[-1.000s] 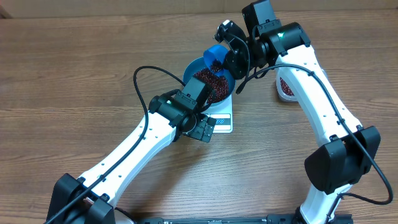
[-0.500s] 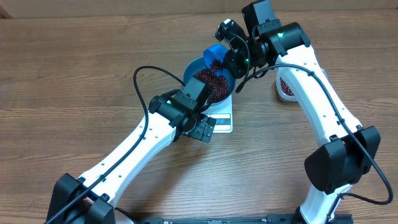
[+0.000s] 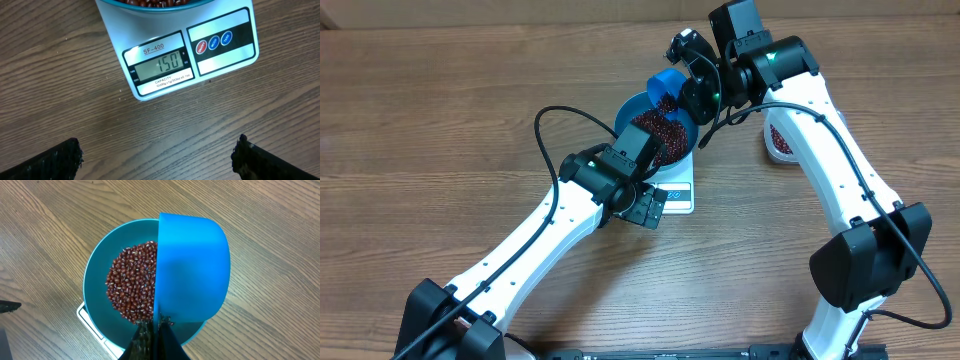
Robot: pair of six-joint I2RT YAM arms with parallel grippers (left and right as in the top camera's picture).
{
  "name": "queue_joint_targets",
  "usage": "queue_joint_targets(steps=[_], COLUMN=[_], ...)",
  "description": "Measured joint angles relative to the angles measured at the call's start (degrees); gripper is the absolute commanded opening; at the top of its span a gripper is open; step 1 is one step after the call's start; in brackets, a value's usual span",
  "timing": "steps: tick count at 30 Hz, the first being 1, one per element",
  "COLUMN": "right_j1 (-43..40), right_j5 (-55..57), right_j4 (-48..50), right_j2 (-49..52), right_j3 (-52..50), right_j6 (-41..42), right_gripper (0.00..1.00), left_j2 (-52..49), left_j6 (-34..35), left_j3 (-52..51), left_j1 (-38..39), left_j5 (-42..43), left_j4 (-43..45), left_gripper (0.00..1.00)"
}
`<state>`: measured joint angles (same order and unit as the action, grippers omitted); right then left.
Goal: Scoop item into bowl and weigh 150g on scale
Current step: 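Carry the scoop with the right gripper away from the bowl toward the tub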
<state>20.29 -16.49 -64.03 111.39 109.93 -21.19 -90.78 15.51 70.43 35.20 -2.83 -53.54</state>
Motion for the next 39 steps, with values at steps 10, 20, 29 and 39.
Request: queue_joint_targets(steps=[10, 20, 29, 39], right_j1=[0.0, -0.04, -6.19, -18.91], right_j5=[-0.02, -0.31, -15.93, -31.58], right_j4=[0.0, 0.35, 0.57, 0.2], right_j2=[0.0, 0.0, 0.0, 0.0], right_j3=[0.0, 0.0, 0.0, 0.0], right_j6=[0.17, 4.66, 11.19, 15.52], right_gripper=[0.04, 0.04, 0.04, 0.04], left_j2=[0.0, 0.0, 0.0, 0.0], left_j6=[0.0, 0.0, 0.0, 0.0], left_j3=[0.0, 0.0, 0.0, 0.0], left_j1=[0.0, 0.0, 0.0, 0.0], left_j5=[0.0, 0.0, 0.0, 0.0], left_j4=[0.0, 0.0, 0.0, 0.0], left_gripper=[1.0, 1.0, 0.99, 1.0])
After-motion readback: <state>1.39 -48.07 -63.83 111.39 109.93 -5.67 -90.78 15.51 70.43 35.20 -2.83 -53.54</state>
